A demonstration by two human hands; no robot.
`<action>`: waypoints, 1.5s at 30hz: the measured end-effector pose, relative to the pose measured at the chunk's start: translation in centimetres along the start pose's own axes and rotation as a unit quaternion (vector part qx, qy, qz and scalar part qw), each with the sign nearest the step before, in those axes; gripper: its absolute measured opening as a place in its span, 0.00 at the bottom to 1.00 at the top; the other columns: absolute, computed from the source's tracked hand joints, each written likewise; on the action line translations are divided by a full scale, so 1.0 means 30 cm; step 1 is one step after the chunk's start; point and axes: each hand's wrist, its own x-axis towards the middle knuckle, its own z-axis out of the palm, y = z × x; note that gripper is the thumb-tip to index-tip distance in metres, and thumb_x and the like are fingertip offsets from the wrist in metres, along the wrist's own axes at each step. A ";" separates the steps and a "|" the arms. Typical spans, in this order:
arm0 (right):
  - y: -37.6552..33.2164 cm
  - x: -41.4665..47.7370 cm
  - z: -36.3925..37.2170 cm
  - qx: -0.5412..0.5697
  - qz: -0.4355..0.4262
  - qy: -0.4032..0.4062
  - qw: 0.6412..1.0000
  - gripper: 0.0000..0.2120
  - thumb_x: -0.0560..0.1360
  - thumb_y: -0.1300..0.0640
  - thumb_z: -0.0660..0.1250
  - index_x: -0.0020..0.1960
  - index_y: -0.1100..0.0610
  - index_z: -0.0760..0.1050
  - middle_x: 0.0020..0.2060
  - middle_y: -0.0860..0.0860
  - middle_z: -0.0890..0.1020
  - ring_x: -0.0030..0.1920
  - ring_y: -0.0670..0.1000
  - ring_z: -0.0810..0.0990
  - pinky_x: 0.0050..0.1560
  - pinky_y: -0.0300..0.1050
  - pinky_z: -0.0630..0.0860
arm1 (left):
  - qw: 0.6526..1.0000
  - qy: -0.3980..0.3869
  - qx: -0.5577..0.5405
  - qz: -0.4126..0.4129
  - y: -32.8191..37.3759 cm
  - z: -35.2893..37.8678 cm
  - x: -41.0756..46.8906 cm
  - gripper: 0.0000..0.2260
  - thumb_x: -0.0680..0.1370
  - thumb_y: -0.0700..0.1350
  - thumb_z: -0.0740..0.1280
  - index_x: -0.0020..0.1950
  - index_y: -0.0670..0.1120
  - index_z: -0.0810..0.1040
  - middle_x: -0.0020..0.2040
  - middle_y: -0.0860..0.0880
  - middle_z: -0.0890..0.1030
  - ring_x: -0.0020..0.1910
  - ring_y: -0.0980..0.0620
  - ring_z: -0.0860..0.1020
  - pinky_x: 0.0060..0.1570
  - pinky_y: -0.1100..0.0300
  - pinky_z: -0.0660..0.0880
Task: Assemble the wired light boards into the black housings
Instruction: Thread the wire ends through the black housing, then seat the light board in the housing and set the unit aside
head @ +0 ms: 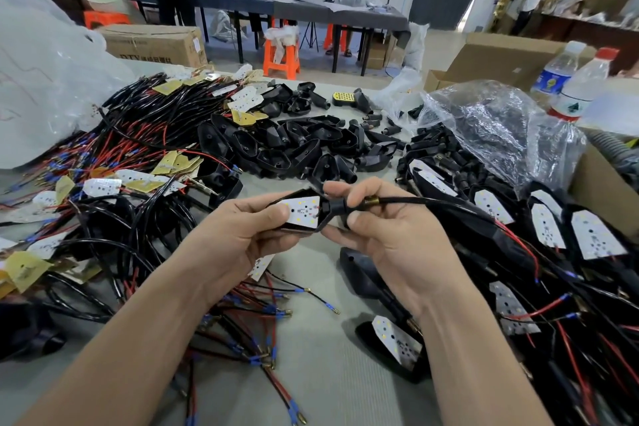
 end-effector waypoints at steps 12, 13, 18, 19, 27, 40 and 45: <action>-0.133 -0.034 -0.076 0.278 -0.163 0.209 0.923 0.26 0.70 0.70 0.69 0.68 0.65 0.75 0.59 0.56 0.84 0.55 0.52 0.86 0.51 0.43 0.82 | 0.998 0.048 0.025 0.011 -0.018 0.037 0.018 0.17 0.77 0.52 0.68 0.63 0.47 0.81 0.56 0.45 0.87 0.46 0.52 0.86 0.43 0.64 0.81; -0.125 -0.035 -0.062 0.252 -0.120 0.212 0.937 0.25 0.68 0.69 0.70 0.65 0.66 0.76 0.58 0.58 0.85 0.55 0.54 0.86 0.49 0.43 0.83 | 0.998 0.054 0.033 0.011 -0.018 0.032 0.019 0.13 0.80 0.49 0.67 0.62 0.47 0.82 0.55 0.44 0.87 0.45 0.52 0.86 0.43 0.64 0.81; -0.030 -0.008 0.065 -0.027 0.034 0.103 0.994 0.12 0.76 0.73 0.67 0.56 0.62 0.81 0.46 0.59 0.87 0.44 0.53 0.87 0.43 0.41 0.82 | 0.984 0.114 0.130 0.036 -0.024 0.006 0.029 0.11 0.82 0.44 0.67 0.47 0.52 0.89 0.48 0.44 0.88 0.41 0.53 0.84 0.42 0.62 0.79; -0.013 -0.005 0.077 -0.054 0.041 0.093 0.993 0.12 0.76 0.73 0.67 0.55 0.62 0.82 0.44 0.58 0.87 0.42 0.53 0.87 0.43 0.41 0.82 | 0.976 0.139 0.157 0.054 -0.021 -0.002 0.031 0.10 0.81 0.43 0.69 0.45 0.52 0.89 0.45 0.46 0.88 0.41 0.53 0.84 0.42 0.62 0.79; 0.103 0.051 0.092 -0.295 0.083 0.109 0.946 0.11 0.73 0.65 0.69 0.47 0.51 0.85 0.40 0.49 0.88 0.43 0.48 0.87 0.52 0.47 0.84 | 0.730 0.354 0.564 0.156 0.008 -0.119 0.025 0.14 0.77 0.44 0.71 0.62 0.54 0.83 0.55 0.51 0.85 0.55 0.48 0.80 0.54 0.52 0.76; 0.131 0.427 0.117 -0.677 0.120 0.062 0.723 0.40 0.75 0.63 0.64 0.81 0.52 0.49 0.54 0.55 0.78 0.54 0.58 0.77 0.48 0.50 0.72 | 0.684 0.257 0.675 0.103 0.000 -0.167 0.064 0.05 0.75 0.49 0.74 0.49 0.51 0.85 0.67 0.50 0.79 0.63 0.46 0.76 0.67 0.50 0.67; 0.126 0.419 0.123 -0.694 0.080 0.119 0.705 0.17 0.75 0.64 0.63 0.63 0.58 0.68 0.57 0.58 0.79 0.60 0.62 0.78 0.49 0.48 0.70 | 0.708 0.314 0.606 0.181 0.013 -0.151 0.048 0.04 0.76 0.46 0.72 0.49 0.53 0.86 0.43 0.55 0.82 0.42 0.49 0.77 0.43 0.57 0.69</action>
